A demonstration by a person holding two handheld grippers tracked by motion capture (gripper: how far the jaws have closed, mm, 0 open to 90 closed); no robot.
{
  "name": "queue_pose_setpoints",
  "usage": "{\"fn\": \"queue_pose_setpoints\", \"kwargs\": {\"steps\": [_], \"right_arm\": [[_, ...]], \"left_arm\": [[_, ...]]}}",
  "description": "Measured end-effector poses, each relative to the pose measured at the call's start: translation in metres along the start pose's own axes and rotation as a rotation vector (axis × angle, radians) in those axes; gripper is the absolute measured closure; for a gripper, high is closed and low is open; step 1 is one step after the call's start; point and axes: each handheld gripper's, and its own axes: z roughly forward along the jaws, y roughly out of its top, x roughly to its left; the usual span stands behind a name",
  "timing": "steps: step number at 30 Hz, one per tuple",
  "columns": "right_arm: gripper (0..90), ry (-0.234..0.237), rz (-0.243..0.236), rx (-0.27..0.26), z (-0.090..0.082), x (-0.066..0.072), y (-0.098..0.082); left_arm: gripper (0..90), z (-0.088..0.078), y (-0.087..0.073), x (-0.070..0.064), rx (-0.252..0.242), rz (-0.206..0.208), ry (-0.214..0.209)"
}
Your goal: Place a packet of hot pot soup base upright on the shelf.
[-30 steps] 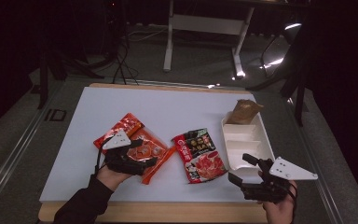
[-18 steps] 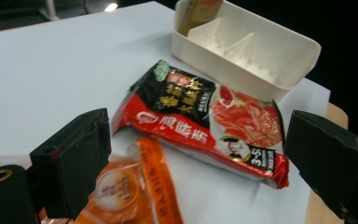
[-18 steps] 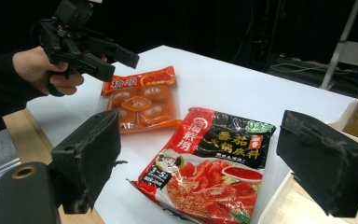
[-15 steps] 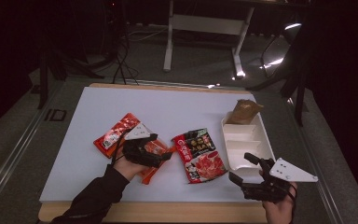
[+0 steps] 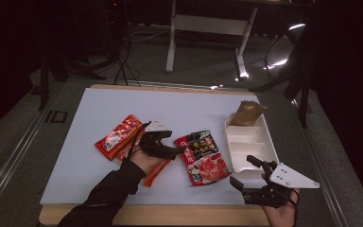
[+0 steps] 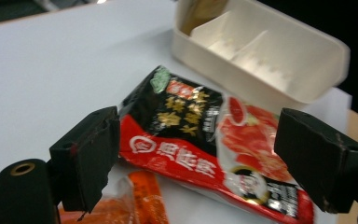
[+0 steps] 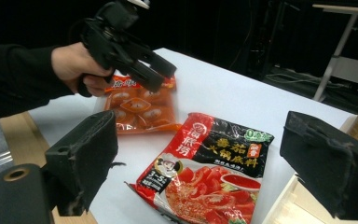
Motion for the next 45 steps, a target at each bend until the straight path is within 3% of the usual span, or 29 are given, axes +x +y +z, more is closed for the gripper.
{"fn": "queue_pose_setpoints", "kwargs": {"steps": [6,12,14,18,23,27,31,36,41,45], "right_arm": [[10.2,0.0,0.009,0.013,0.002,0.001,-0.001],[10.4,0.005,-0.008,0.031,0.005,0.004,-0.001],[10.4,0.012,-0.007,0.037,0.005,0.004,-0.001],[10.7,0.016,-0.006,0.035,0.006,0.005,-0.002],[13.3,0.015,0.002,0.035,0.005,0.003,-0.002],[13.3,0.015,0.001,0.036,0.005,0.003,-0.002],[13.3,0.02,0.001,0.039,0.005,0.003,-0.002],[13.3,0.019,0.0,0.044,0.005,0.003,-0.003],[13.4,0.017,0.003,0.049,0.006,0.002,-0.004],[13.5,0.018,-0.001,0.053,0.007,0.002,-0.004]], "left_arm": [[20.7,0.013,0.005,0.014,0.022,-0.027,0.013],[25.0,0.029,0.004,0.024,0.075,-0.045,0.052],[30.5,0.032,0.003,0.027,0.079,-0.052,0.07],[36.0,0.04,0.0,0.033,0.089,-0.083,0.066],[44.2,0.053,-0.005,0.039,0.134,-0.128,0.079],[46.3,0.061,-0.007,0.043,0.19,-0.133,0.101],[47.1,0.066,-0.009,0.047,0.222,-0.166,0.106],[48.4,0.074,-0.011,0.048,0.256,-0.171,0.085],[54.2,0.082,-0.011,0.043,0.302,-0.162,0.105],[61.2,0.089,-0.01,0.033,0.34,-0.09,0.145]]}}
